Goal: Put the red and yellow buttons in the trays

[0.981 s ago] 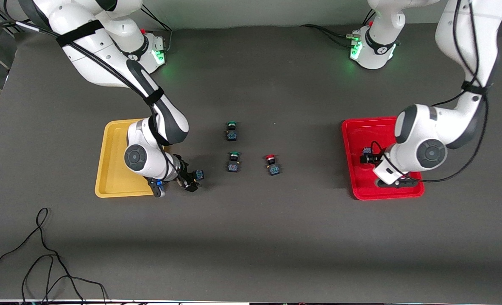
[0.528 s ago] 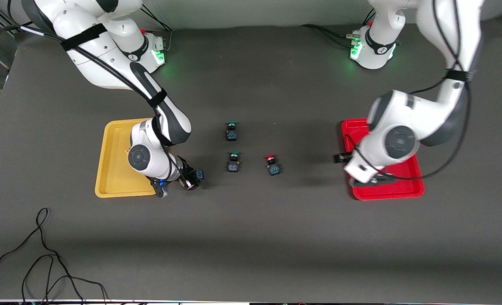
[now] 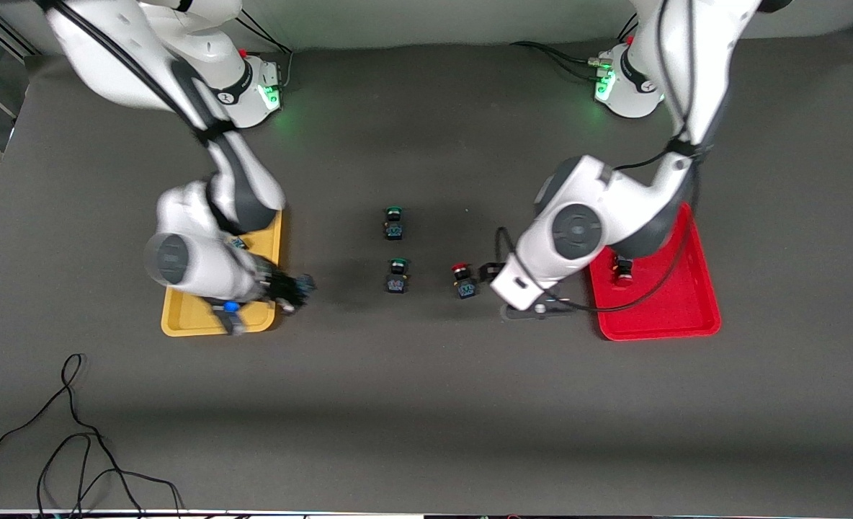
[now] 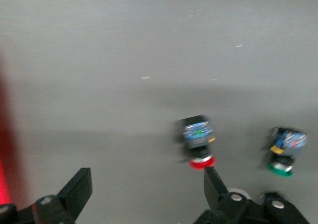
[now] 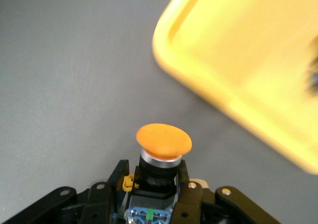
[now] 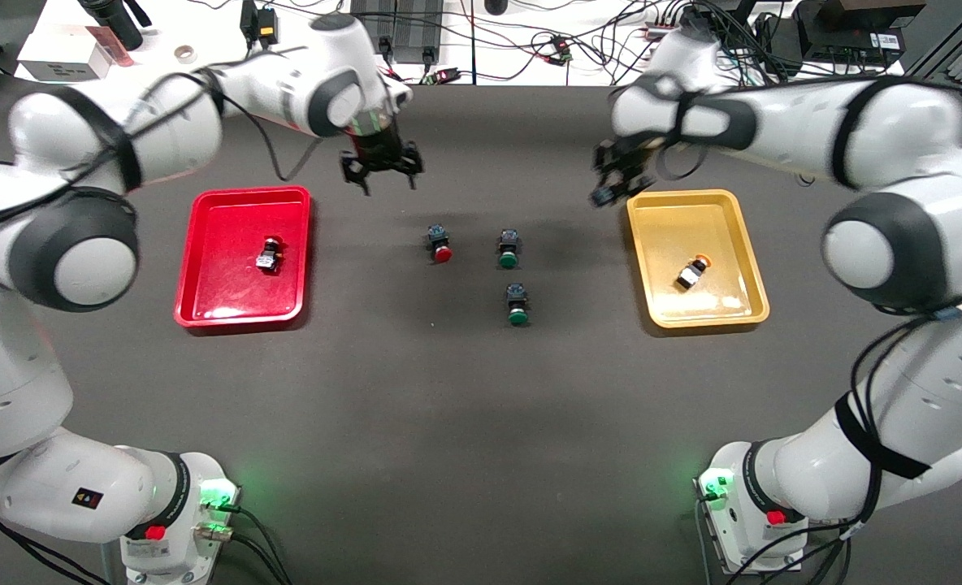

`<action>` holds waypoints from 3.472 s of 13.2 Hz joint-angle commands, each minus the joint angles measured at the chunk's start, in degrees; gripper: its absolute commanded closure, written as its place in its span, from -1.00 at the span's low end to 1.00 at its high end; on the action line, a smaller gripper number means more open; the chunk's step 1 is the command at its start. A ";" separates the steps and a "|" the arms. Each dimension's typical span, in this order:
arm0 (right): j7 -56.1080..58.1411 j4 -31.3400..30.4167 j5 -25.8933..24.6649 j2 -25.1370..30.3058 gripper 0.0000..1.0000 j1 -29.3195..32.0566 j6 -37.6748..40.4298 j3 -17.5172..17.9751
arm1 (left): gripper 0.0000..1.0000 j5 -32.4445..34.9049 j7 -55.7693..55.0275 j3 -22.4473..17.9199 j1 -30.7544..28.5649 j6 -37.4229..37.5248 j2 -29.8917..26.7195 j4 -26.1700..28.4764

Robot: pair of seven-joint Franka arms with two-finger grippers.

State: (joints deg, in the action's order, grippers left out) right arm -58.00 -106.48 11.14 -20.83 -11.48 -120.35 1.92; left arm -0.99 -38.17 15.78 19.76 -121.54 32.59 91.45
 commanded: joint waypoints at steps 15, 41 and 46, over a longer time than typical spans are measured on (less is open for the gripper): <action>18.98 -8.93 -0.42 0.95 -1.00 0.85 -9.82 -8.51 | 0.94 10.83 -21.33 -2.06 8.02 -9.68 12.24 -3.03; 46.84 23.50 -8.85 14.34 -1.00 -1.26 25.14 -7.98 | -0.99 12.15 37.72 0.57 -35.14 19.38 -19.12 14.91; 59.32 26.60 -11.32 11.33 -1.00 -0.73 32.98 -8.51 | -0.99 5.48 44.76 0.22 -36.98 33.98 -28.97 6.74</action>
State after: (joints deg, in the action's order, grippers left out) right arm -2.66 -81.63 0.49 -8.22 -12.44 -89.72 -6.14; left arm 6.51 3.74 15.84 -16.19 -91.56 6.15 100.30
